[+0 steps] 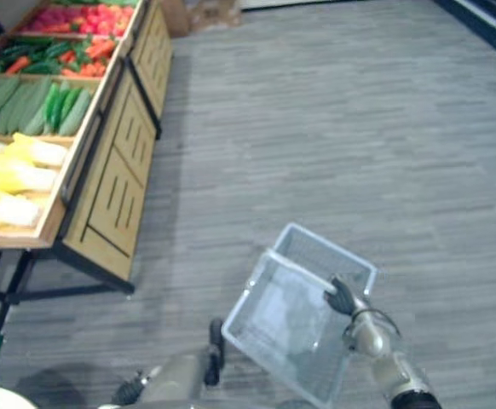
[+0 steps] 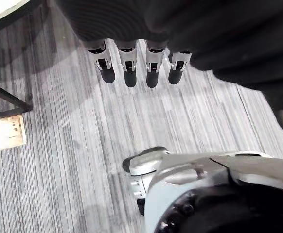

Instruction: Pick vegetable in the basket

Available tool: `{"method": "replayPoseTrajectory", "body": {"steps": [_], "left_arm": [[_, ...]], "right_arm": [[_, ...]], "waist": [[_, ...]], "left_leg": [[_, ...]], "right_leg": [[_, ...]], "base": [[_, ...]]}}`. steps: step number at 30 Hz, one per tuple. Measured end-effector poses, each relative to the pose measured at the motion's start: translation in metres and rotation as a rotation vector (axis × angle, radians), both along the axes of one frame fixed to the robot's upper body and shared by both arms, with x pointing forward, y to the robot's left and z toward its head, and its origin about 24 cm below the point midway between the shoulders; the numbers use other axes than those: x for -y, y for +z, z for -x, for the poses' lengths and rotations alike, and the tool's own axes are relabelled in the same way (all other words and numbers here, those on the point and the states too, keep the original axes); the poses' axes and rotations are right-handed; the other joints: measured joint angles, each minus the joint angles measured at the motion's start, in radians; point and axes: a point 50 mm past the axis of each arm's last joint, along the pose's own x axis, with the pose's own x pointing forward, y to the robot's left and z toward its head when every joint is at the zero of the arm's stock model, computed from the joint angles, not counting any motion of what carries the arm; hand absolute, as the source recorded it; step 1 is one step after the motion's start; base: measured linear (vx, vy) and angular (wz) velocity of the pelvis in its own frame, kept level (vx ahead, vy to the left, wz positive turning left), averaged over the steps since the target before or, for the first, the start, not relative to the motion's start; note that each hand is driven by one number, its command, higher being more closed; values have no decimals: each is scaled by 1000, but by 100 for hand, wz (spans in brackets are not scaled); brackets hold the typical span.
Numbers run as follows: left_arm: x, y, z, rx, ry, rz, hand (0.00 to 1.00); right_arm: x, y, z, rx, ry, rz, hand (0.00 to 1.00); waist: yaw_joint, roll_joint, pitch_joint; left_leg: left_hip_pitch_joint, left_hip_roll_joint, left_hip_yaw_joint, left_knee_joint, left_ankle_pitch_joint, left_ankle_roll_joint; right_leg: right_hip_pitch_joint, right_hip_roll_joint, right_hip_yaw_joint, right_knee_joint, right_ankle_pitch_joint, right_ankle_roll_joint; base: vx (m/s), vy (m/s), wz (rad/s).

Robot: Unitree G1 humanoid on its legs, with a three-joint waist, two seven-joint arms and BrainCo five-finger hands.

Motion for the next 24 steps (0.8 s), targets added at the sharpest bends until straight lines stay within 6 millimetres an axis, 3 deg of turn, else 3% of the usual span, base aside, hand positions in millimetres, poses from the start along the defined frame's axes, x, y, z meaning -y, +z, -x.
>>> {"method": "replayPoseTrajectory", "body": {"steps": [2,3,4,5,6,7,9,10,11,12,13,14,15,17,19,20,21,22,24], "left_arm": [[-1,0,3,-12,-10,-8,0],[-4,-1,9,-28,-10,-15,0],[-6,-1,13,-40,-18,-21,0],[-8,-1,17,-53,-32,-29,0],[-8,-1,18,-62,-48,-31,0],[-15,0,19,-83,-91,-57,0],[-17,0,17,-82,-105,-65,0],[-19,2,11,-70,-118,-71,0],[-18,2,7,-60,-126,-71,0],[-16,3,-3,-33,-128,-68,0],[-13,4,-8,-18,-124,-61,0],[-8,5,-19,14,-127,-51,0],[-8,6,-20,21,-124,-52,0],[-9,6,-22,36,-118,-50,0],[-11,5,-14,15,-91,-50,0],[-10,2,-3,-16,-52,-43,0],[-8,0,7,-39,-41,-34,0],[-3,-2,12,-54,-23,-21,0],[1,-3,11,-44,27,-13,0]], "right_arm": [[-2,0,-1,3,6,-4,100],[-5,-2,-1,3,2,-21,100],[-6,0,-4,24,-8,-23,100],[-7,2,-6,36,-7,-23,100],[-9,2,-6,39,-4,-30,100],[-11,3,-8,67,-26,-52,100],[-9,4,-8,78,-42,-52,100],[-7,2,-5,72,-52,-53,100],[-7,1,-4,67,-56,-53,100],[-6,-2,-2,51,-64,-55,100],[-6,-4,0,44,-71,-56,100],[-6,-7,3,34,-88,-65,100],[-5,-7,4,34,-96,-71,100],[-3,-10,8,24,-117,-74,100],[1,-12,13,13,-148,-68,100],[10,-11,15,7,-166,-35,100],[13,-11,15,3,-174,-23,100],[17,-12,16,-4,-190,-17,100],[26,-15,23,-24,-231,-12,100]], "waist": [[8,-12,-8],[8,-33,-3],[7,-36,-6],[2,-44,-9],[0,-54,-10],[-16,-69,-13],[-35,-63,-16],[-51,-61,-20],[-60,-62,-20],[-71,-51,-15],[-71,-48,-13],[-73,-38,-13],[-74,-34,-16],[-73,-55,-26],[-74,-71,-34],[-69,-32,-48],[-67,-18,-60],[-69,3,-76],[-70,21,-82]], "left_leg": [[29,-32,11,-3,-34,20],[95,-66,14,-36,-60,35],[143,-83,15,-61,-77,42],[188,-93,13,-86,-91,51],[220,-100,9,-99,-106,60],[301,-110,-27,-114,-128,72],[369,-106,-70,-134,-130,77],[405,-102,-111,-151,-131,78],[421,-97,-128,-155,-131,78],[443,-85,-156,-158,-131,77],[451,-78,-170,-158,-131,77],[462,-50,-211,-157,-152,54],[461,-42,-223,-157,-164,44],[462,-37,-262,-154,-218,8],[460,-34,-298,-83,-314,-12],[458,10,-333,-2,-393,-40],[450,33,-345,30,-403,-47],[411,51,-358,100,-396,-55],[289,74,-327,344,-299,-84]], "right_leg": [[-46,-36,35,138,15,23],[-142,-75,86,391,75,49],[-215,-90,127,550,175,57],[-274,-94,165,678,314,60],[-314,-97,183,773,373,76],[-414,-102,165,1001,329,14],[-468,-102,102,1058,240,-57],[-499,-102,53,1011,164,-58],[-507,-97,33,959,131,-48],[-523,-78,7,799,97,-45],[-530,-64,6,707,95,-43],[-540,-15,38,447,107,-26],[-541,4,69,332,121,-4],[-541,22,194,13,177,48],[-542,1,190,51,172,40],[-547,26,142,145,205,43],[-547,38,118,168,201,38],[-545,46,82,195,170,6],[-507,41,-7,236,110,-38]], "base": [[429,259,16],[411,248,8],[485,276,6],[330,155,2],[539,184,29],[470,119,35],[537,73,63],[476,16,86],[427,-29,97],[316,-46,69],[450,-134,85],[292,-110,67],[359,-180,74],[359,-279,75],[419,-438,79],[405,-441,55],[491,-490,64],[428,-375,75],[444,-427,94]]}}
